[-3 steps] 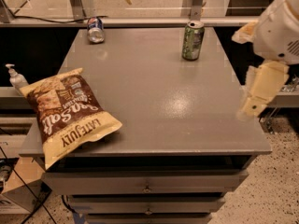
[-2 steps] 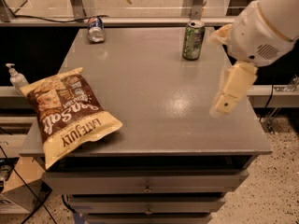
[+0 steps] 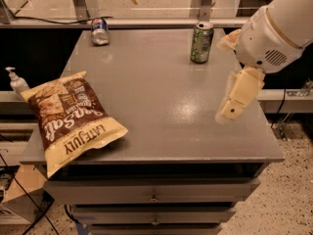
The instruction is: Move pepsi can near brown chip bag
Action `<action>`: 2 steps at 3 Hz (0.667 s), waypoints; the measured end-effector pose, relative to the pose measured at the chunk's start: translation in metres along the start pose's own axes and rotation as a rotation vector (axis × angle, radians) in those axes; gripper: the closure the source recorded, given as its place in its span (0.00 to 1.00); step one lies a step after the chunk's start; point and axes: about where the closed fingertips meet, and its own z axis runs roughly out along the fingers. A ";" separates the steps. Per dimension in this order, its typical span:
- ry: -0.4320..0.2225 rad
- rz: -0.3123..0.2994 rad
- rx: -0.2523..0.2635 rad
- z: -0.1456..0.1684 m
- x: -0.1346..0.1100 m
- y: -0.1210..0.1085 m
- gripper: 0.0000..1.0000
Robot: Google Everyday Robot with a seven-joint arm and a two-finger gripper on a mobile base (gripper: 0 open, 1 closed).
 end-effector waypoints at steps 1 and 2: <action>-0.080 0.033 0.029 0.021 -0.018 -0.024 0.00; -0.191 0.047 0.074 0.045 -0.046 -0.068 0.00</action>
Offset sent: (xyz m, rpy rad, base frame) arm 0.1487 0.0755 -0.0008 0.3290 -0.1508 -0.0493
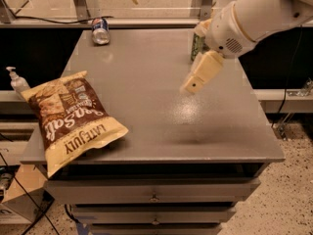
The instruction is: Move pepsi can near brown chip bag
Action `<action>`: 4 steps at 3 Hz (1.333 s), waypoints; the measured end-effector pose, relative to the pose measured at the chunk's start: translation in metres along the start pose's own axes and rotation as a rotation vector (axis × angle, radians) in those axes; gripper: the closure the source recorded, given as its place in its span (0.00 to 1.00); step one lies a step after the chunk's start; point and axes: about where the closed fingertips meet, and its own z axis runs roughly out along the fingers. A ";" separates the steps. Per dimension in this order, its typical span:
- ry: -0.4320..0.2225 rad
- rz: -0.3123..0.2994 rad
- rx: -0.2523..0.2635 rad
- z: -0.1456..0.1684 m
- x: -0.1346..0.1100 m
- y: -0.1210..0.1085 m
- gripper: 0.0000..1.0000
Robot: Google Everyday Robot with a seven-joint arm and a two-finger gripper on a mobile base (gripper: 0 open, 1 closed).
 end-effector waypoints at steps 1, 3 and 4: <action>-0.064 0.002 0.019 0.035 -0.023 -0.035 0.00; -0.152 0.018 -0.003 0.102 -0.063 -0.091 0.00; -0.165 0.011 0.000 0.104 -0.073 -0.096 0.00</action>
Offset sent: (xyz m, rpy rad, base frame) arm 0.1402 0.0929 -0.0083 0.2184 -0.0901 0.0415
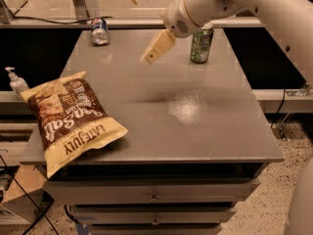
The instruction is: Move pepsi can near brown chip bag
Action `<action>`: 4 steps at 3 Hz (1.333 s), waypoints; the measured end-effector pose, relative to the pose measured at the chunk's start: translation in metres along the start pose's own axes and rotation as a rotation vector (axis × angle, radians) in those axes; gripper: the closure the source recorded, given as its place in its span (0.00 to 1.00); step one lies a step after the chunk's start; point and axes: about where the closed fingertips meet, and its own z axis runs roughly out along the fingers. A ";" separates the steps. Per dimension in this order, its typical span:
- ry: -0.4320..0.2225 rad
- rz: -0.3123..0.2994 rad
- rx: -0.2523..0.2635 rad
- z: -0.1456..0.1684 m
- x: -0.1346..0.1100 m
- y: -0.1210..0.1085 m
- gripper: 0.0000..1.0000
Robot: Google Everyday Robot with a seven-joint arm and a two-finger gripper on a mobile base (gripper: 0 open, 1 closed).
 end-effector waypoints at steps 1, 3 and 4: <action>-0.020 0.038 0.017 0.010 0.002 -0.003 0.00; -0.119 0.111 0.128 0.049 -0.023 -0.049 0.00; -0.177 0.165 0.148 0.077 -0.034 -0.071 0.00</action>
Offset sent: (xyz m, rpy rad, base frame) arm 0.0680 0.0322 0.0072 0.1416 -0.0863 -0.1443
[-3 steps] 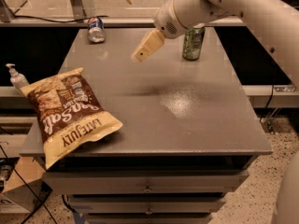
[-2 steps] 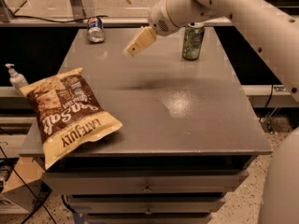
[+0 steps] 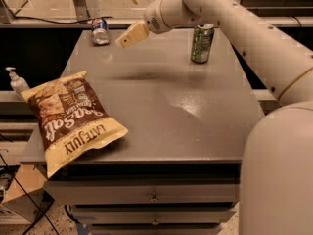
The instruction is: Move pepsi can near brown chip bag
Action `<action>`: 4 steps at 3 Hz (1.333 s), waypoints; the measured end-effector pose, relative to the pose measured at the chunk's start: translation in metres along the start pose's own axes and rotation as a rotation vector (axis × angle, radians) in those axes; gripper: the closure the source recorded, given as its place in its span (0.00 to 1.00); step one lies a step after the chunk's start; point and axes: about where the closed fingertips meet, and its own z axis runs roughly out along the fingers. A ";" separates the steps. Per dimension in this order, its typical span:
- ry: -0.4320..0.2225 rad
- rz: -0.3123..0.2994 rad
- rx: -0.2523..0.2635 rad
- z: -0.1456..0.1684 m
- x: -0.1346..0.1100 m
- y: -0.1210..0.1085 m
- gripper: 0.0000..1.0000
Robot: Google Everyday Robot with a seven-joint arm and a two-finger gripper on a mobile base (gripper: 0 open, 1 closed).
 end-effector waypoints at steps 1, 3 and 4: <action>-0.053 0.041 -0.004 0.034 -0.010 -0.009 0.00; -0.110 0.085 0.014 0.085 -0.021 -0.022 0.00; -0.116 0.093 0.011 0.107 -0.025 -0.022 0.00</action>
Offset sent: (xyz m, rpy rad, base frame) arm 0.0752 0.0659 -0.0122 0.1626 -0.0043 -0.0332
